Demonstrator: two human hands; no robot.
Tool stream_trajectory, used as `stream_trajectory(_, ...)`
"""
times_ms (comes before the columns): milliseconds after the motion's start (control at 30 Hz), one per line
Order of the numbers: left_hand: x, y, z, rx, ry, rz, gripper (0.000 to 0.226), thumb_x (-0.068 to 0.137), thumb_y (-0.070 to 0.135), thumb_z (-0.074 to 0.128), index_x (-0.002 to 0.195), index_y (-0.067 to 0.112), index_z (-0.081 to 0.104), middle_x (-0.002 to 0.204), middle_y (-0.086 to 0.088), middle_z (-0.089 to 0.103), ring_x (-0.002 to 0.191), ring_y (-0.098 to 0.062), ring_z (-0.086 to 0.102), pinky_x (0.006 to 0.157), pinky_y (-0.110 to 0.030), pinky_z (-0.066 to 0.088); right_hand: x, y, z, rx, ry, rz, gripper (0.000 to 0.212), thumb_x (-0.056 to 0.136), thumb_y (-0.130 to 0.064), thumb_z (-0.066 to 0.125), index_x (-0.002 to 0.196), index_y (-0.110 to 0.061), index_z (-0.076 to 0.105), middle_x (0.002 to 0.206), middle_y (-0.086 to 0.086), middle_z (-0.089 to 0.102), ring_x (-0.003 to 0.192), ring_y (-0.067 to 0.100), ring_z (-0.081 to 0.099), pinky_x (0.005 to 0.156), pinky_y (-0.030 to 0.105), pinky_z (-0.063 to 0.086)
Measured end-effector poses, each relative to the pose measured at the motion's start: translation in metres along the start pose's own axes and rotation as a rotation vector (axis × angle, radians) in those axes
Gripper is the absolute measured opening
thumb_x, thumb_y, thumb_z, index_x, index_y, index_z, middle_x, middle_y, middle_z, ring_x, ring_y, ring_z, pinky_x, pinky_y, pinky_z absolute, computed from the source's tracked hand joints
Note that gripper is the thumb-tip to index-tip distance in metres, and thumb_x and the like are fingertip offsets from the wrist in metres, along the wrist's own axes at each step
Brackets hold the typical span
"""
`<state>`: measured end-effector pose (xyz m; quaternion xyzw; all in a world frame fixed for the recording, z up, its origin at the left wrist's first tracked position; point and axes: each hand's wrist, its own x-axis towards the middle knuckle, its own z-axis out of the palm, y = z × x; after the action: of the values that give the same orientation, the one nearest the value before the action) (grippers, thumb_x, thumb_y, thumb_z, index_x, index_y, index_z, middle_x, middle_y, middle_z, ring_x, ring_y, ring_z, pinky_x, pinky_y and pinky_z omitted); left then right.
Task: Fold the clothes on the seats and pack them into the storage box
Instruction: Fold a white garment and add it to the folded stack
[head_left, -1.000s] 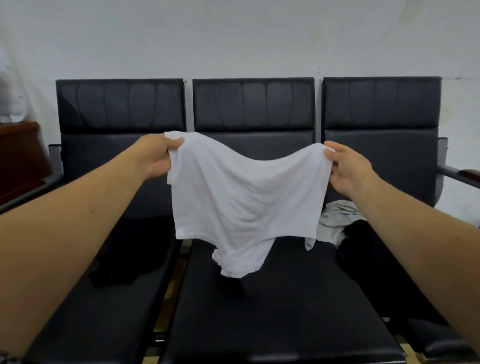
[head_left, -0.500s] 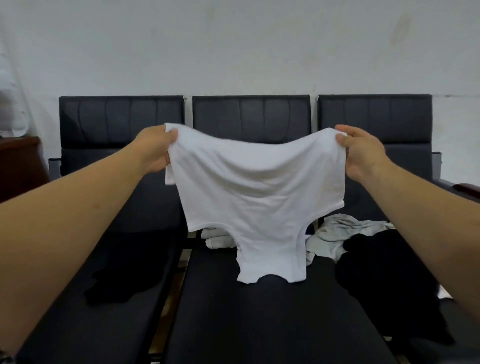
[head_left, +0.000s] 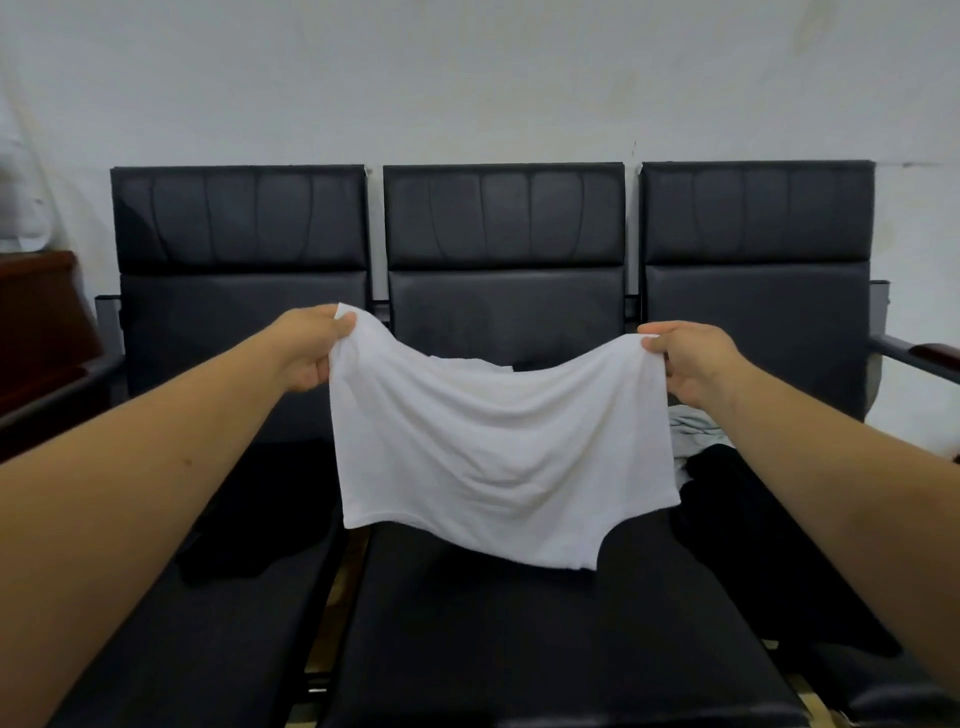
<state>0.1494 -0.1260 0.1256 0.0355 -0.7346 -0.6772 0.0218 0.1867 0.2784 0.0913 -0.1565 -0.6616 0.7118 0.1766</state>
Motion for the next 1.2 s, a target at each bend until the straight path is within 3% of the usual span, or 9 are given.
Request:
stream_trajectory(200,0.02,-0.001,0.016,-0.102,0.022,-0.05,0.023,0.102,0.015,0.054,0.123,0.008,0.059,0.114,-0.011,0.067,0.101,-0.028,0.067,0.078,-0.044,0.055,0.02,0.001,0.015,0.015,0.014,0.037,0.022,0.094,-0.001,0.062,0.11,-0.013,0.072,0.118,0.013,0.069,0.102,0.027,0.067,0.072,0.033,0.054)
stream_trajectory(433,0.038,0.087,0.014,-0.309,-0.024,0.23,0.026,0.098,0.016,0.059,0.122,0.006,0.065,0.122,-0.016,0.067,0.107,-0.031,0.068,0.091,-0.051,0.055,0.018,-0.084,0.033,0.177,-0.033,-0.161,0.025,0.098,-0.002,0.056,0.117,-0.012,0.068,0.114,0.011,0.068,0.093,0.021,0.066,0.071,0.031,0.056)
stream_trajectory(533,0.023,0.108,0.002,-0.345,-0.125,0.287,0.033,0.1,0.017,0.055,0.131,0.005,0.06,0.126,-0.013,0.067,0.112,-0.029,0.068,0.094,-0.049,0.055,-0.005,-0.105,0.023,0.256,-0.05,-0.181,0.02,0.099,-0.003,0.054,0.109,-0.014,0.068,0.107,0.006,0.069,0.096,0.019,0.067,0.072,0.03,0.056)
stream_trajectory(633,-0.009,0.099,-0.006,-0.377,-0.173,0.273,0.03,0.102,0.013,0.051,0.127,0.001,0.06,0.119,-0.013,0.07,0.106,-0.024,0.07,0.083,-0.04,0.059,-0.03,-0.093,0.012,0.271,-0.06,-0.138,0.019,0.098,-0.004,0.053,0.107,-0.014,0.067,0.105,0.005,0.069,0.094,0.019,0.068,0.072,0.032,0.054)
stream_trajectory(800,-0.073,0.015,-0.011,-0.308,-0.201,0.065,0.027,0.101,0.009,0.045,0.121,-0.003,0.059,0.109,-0.017,0.069,0.086,-0.023,0.072,0.077,-0.038,0.06,-0.076,0.007,-0.008,0.191,-0.057,0.159,0.016,0.096,-0.003,0.053,0.103,-0.011,0.065,0.086,0.007,0.072,0.078,0.022,0.066,0.06,0.033,0.055)
stream_trajectory(900,-0.11,-0.07,-0.012,-0.234,-0.235,-0.167,0.03,0.1,0.008,0.041,0.118,-0.007,0.06,0.111,-0.024,0.068,0.091,-0.03,0.069,0.078,-0.041,0.059,-0.114,0.089,-0.025,-0.038,-0.134,0.471,0.018,0.094,0.004,0.052,0.108,0.0,0.063,0.082,0.015,0.072,0.074,0.028,0.068,0.044,0.031,0.056)
stream_trajectory(1000,-0.142,-0.151,-0.015,-0.037,-0.329,-0.461,0.03,0.094,0.009,0.043,0.115,-0.007,0.059,0.095,-0.024,0.069,0.074,-0.034,0.067,0.058,-0.039,0.055,-0.142,0.139,-0.046,-0.384,-0.278,0.676,0.028,0.091,0.007,0.059,0.118,0.007,0.061,0.091,0.02,0.073,0.08,0.033,0.068,0.051,0.035,0.058)
stream_trajectory(1100,-0.152,-0.201,-0.022,0.01,-0.353,-0.655,0.04,0.092,0.014,0.057,0.126,-0.007,0.056,0.105,-0.023,0.071,0.085,-0.036,0.07,0.073,-0.044,0.057,-0.14,0.151,-0.053,-0.67,-0.382,0.72,0.03,0.093,-0.001,0.059,0.123,0.006,0.06,0.098,0.019,0.072,0.081,0.032,0.069,0.059,0.034,0.056)
stream_trajectory(1200,-0.146,-0.223,-0.024,-0.103,-0.283,-0.735,0.053,0.09,0.027,0.07,0.131,0.001,0.051,0.126,-0.022,0.063,0.112,-0.038,0.063,0.101,-0.047,0.049,-0.127,0.156,-0.043,-0.807,-0.359,0.655,0.029,0.095,-0.008,0.06,0.122,0.001,0.055,0.101,0.021,0.067,0.071,0.031,0.067,0.055,0.033,0.055)
